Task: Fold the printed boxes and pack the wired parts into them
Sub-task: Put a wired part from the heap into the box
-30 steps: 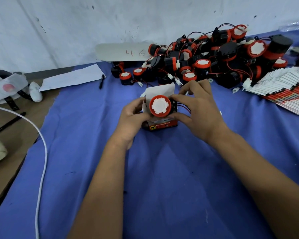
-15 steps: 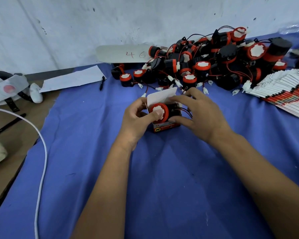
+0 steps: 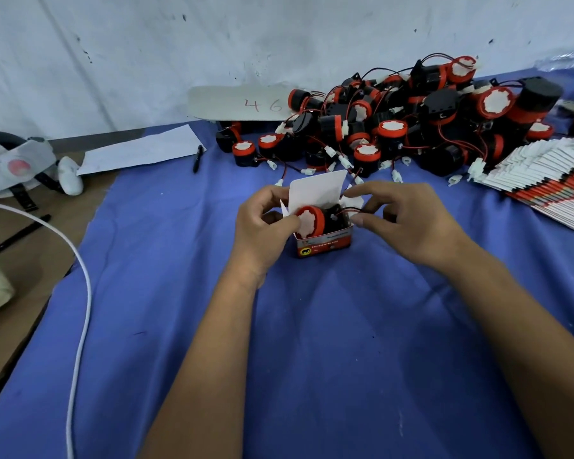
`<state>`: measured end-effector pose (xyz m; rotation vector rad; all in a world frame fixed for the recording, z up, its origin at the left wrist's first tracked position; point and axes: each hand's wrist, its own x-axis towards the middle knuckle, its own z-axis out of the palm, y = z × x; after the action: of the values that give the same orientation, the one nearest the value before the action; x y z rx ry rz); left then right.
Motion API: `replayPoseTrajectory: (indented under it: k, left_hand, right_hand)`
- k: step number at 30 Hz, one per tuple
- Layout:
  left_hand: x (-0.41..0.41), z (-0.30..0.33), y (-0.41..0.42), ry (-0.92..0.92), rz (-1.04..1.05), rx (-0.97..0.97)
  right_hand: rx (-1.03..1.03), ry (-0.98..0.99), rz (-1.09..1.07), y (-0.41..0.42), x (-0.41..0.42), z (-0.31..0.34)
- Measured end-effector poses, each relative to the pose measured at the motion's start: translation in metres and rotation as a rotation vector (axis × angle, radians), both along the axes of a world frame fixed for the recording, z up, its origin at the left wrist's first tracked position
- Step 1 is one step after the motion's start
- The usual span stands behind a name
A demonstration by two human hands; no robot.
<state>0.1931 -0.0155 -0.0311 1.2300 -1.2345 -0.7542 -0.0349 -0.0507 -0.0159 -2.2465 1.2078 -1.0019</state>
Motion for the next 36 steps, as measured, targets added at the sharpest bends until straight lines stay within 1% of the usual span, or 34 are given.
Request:
replayPoseTrajectory:
  k: [3, 6, 8, 10, 13, 18, 22, 25, 30, 32, 35, 36]
  left_hand:
    - [-0.002, 0.001, 0.001, -0.014, -0.004, 0.0]
    - [-0.004, 0.003, 0.003, -0.02, -0.015, -0.008]
    - [-0.006, 0.004, 0.005, -0.025, -0.033, -0.015]
    - [-0.007, 0.005, 0.006, -0.029, -0.058, -0.022]
    - [-0.01, 0.006, 0.006, -0.036, -0.067, -0.045]
    - [-0.011, 0.006, 0.007, -0.021, -0.07, -0.035]
    - [-0.012, 0.007, 0.009, 0.0, -0.084, -0.013]
    - [-0.012, 0.007, 0.009, 0.025, -0.063, 0.01]
    - [-0.013, 0.006, 0.007, -0.022, -0.022, -0.032]
    - [-0.013, 0.004, 0.006, -0.031, -0.003, -0.049]
    - [-0.018, -0.001, 0.003, -0.038, 0.054, -0.053]
    - [-0.021, -0.003, 0.002, -0.059, 0.075, -0.041]
  right_hand:
    - [-0.169, 0.108, -0.098, 0.003, 0.008, 0.006]
    - [-0.25, 0.231, -0.19, 0.01, 0.019, 0.01]
    - [-0.275, 0.316, -0.249, 0.014, 0.026, 0.014]
    - [-0.292, 0.443, -0.308, 0.016, 0.035, 0.019]
    - [-0.263, 0.576, -0.366, 0.02, 0.045, 0.024]
    - [-0.197, 0.603, -0.351, 0.02, 0.052, 0.028]
    - [-0.155, 0.696, -0.335, 0.021, 0.062, 0.032]
    - [-0.091, 0.69, -0.349, 0.017, 0.068, 0.031]
    - [-0.06, 0.799, -0.374, 0.006, 0.065, 0.028]
    - [-0.073, 0.772, -0.368, 0.003, 0.064, 0.031]
    - [-0.126, 0.604, -0.401, 0.003, 0.065, 0.034]
    - [-0.15, 0.577, -0.396, 0.004, 0.066, 0.033]
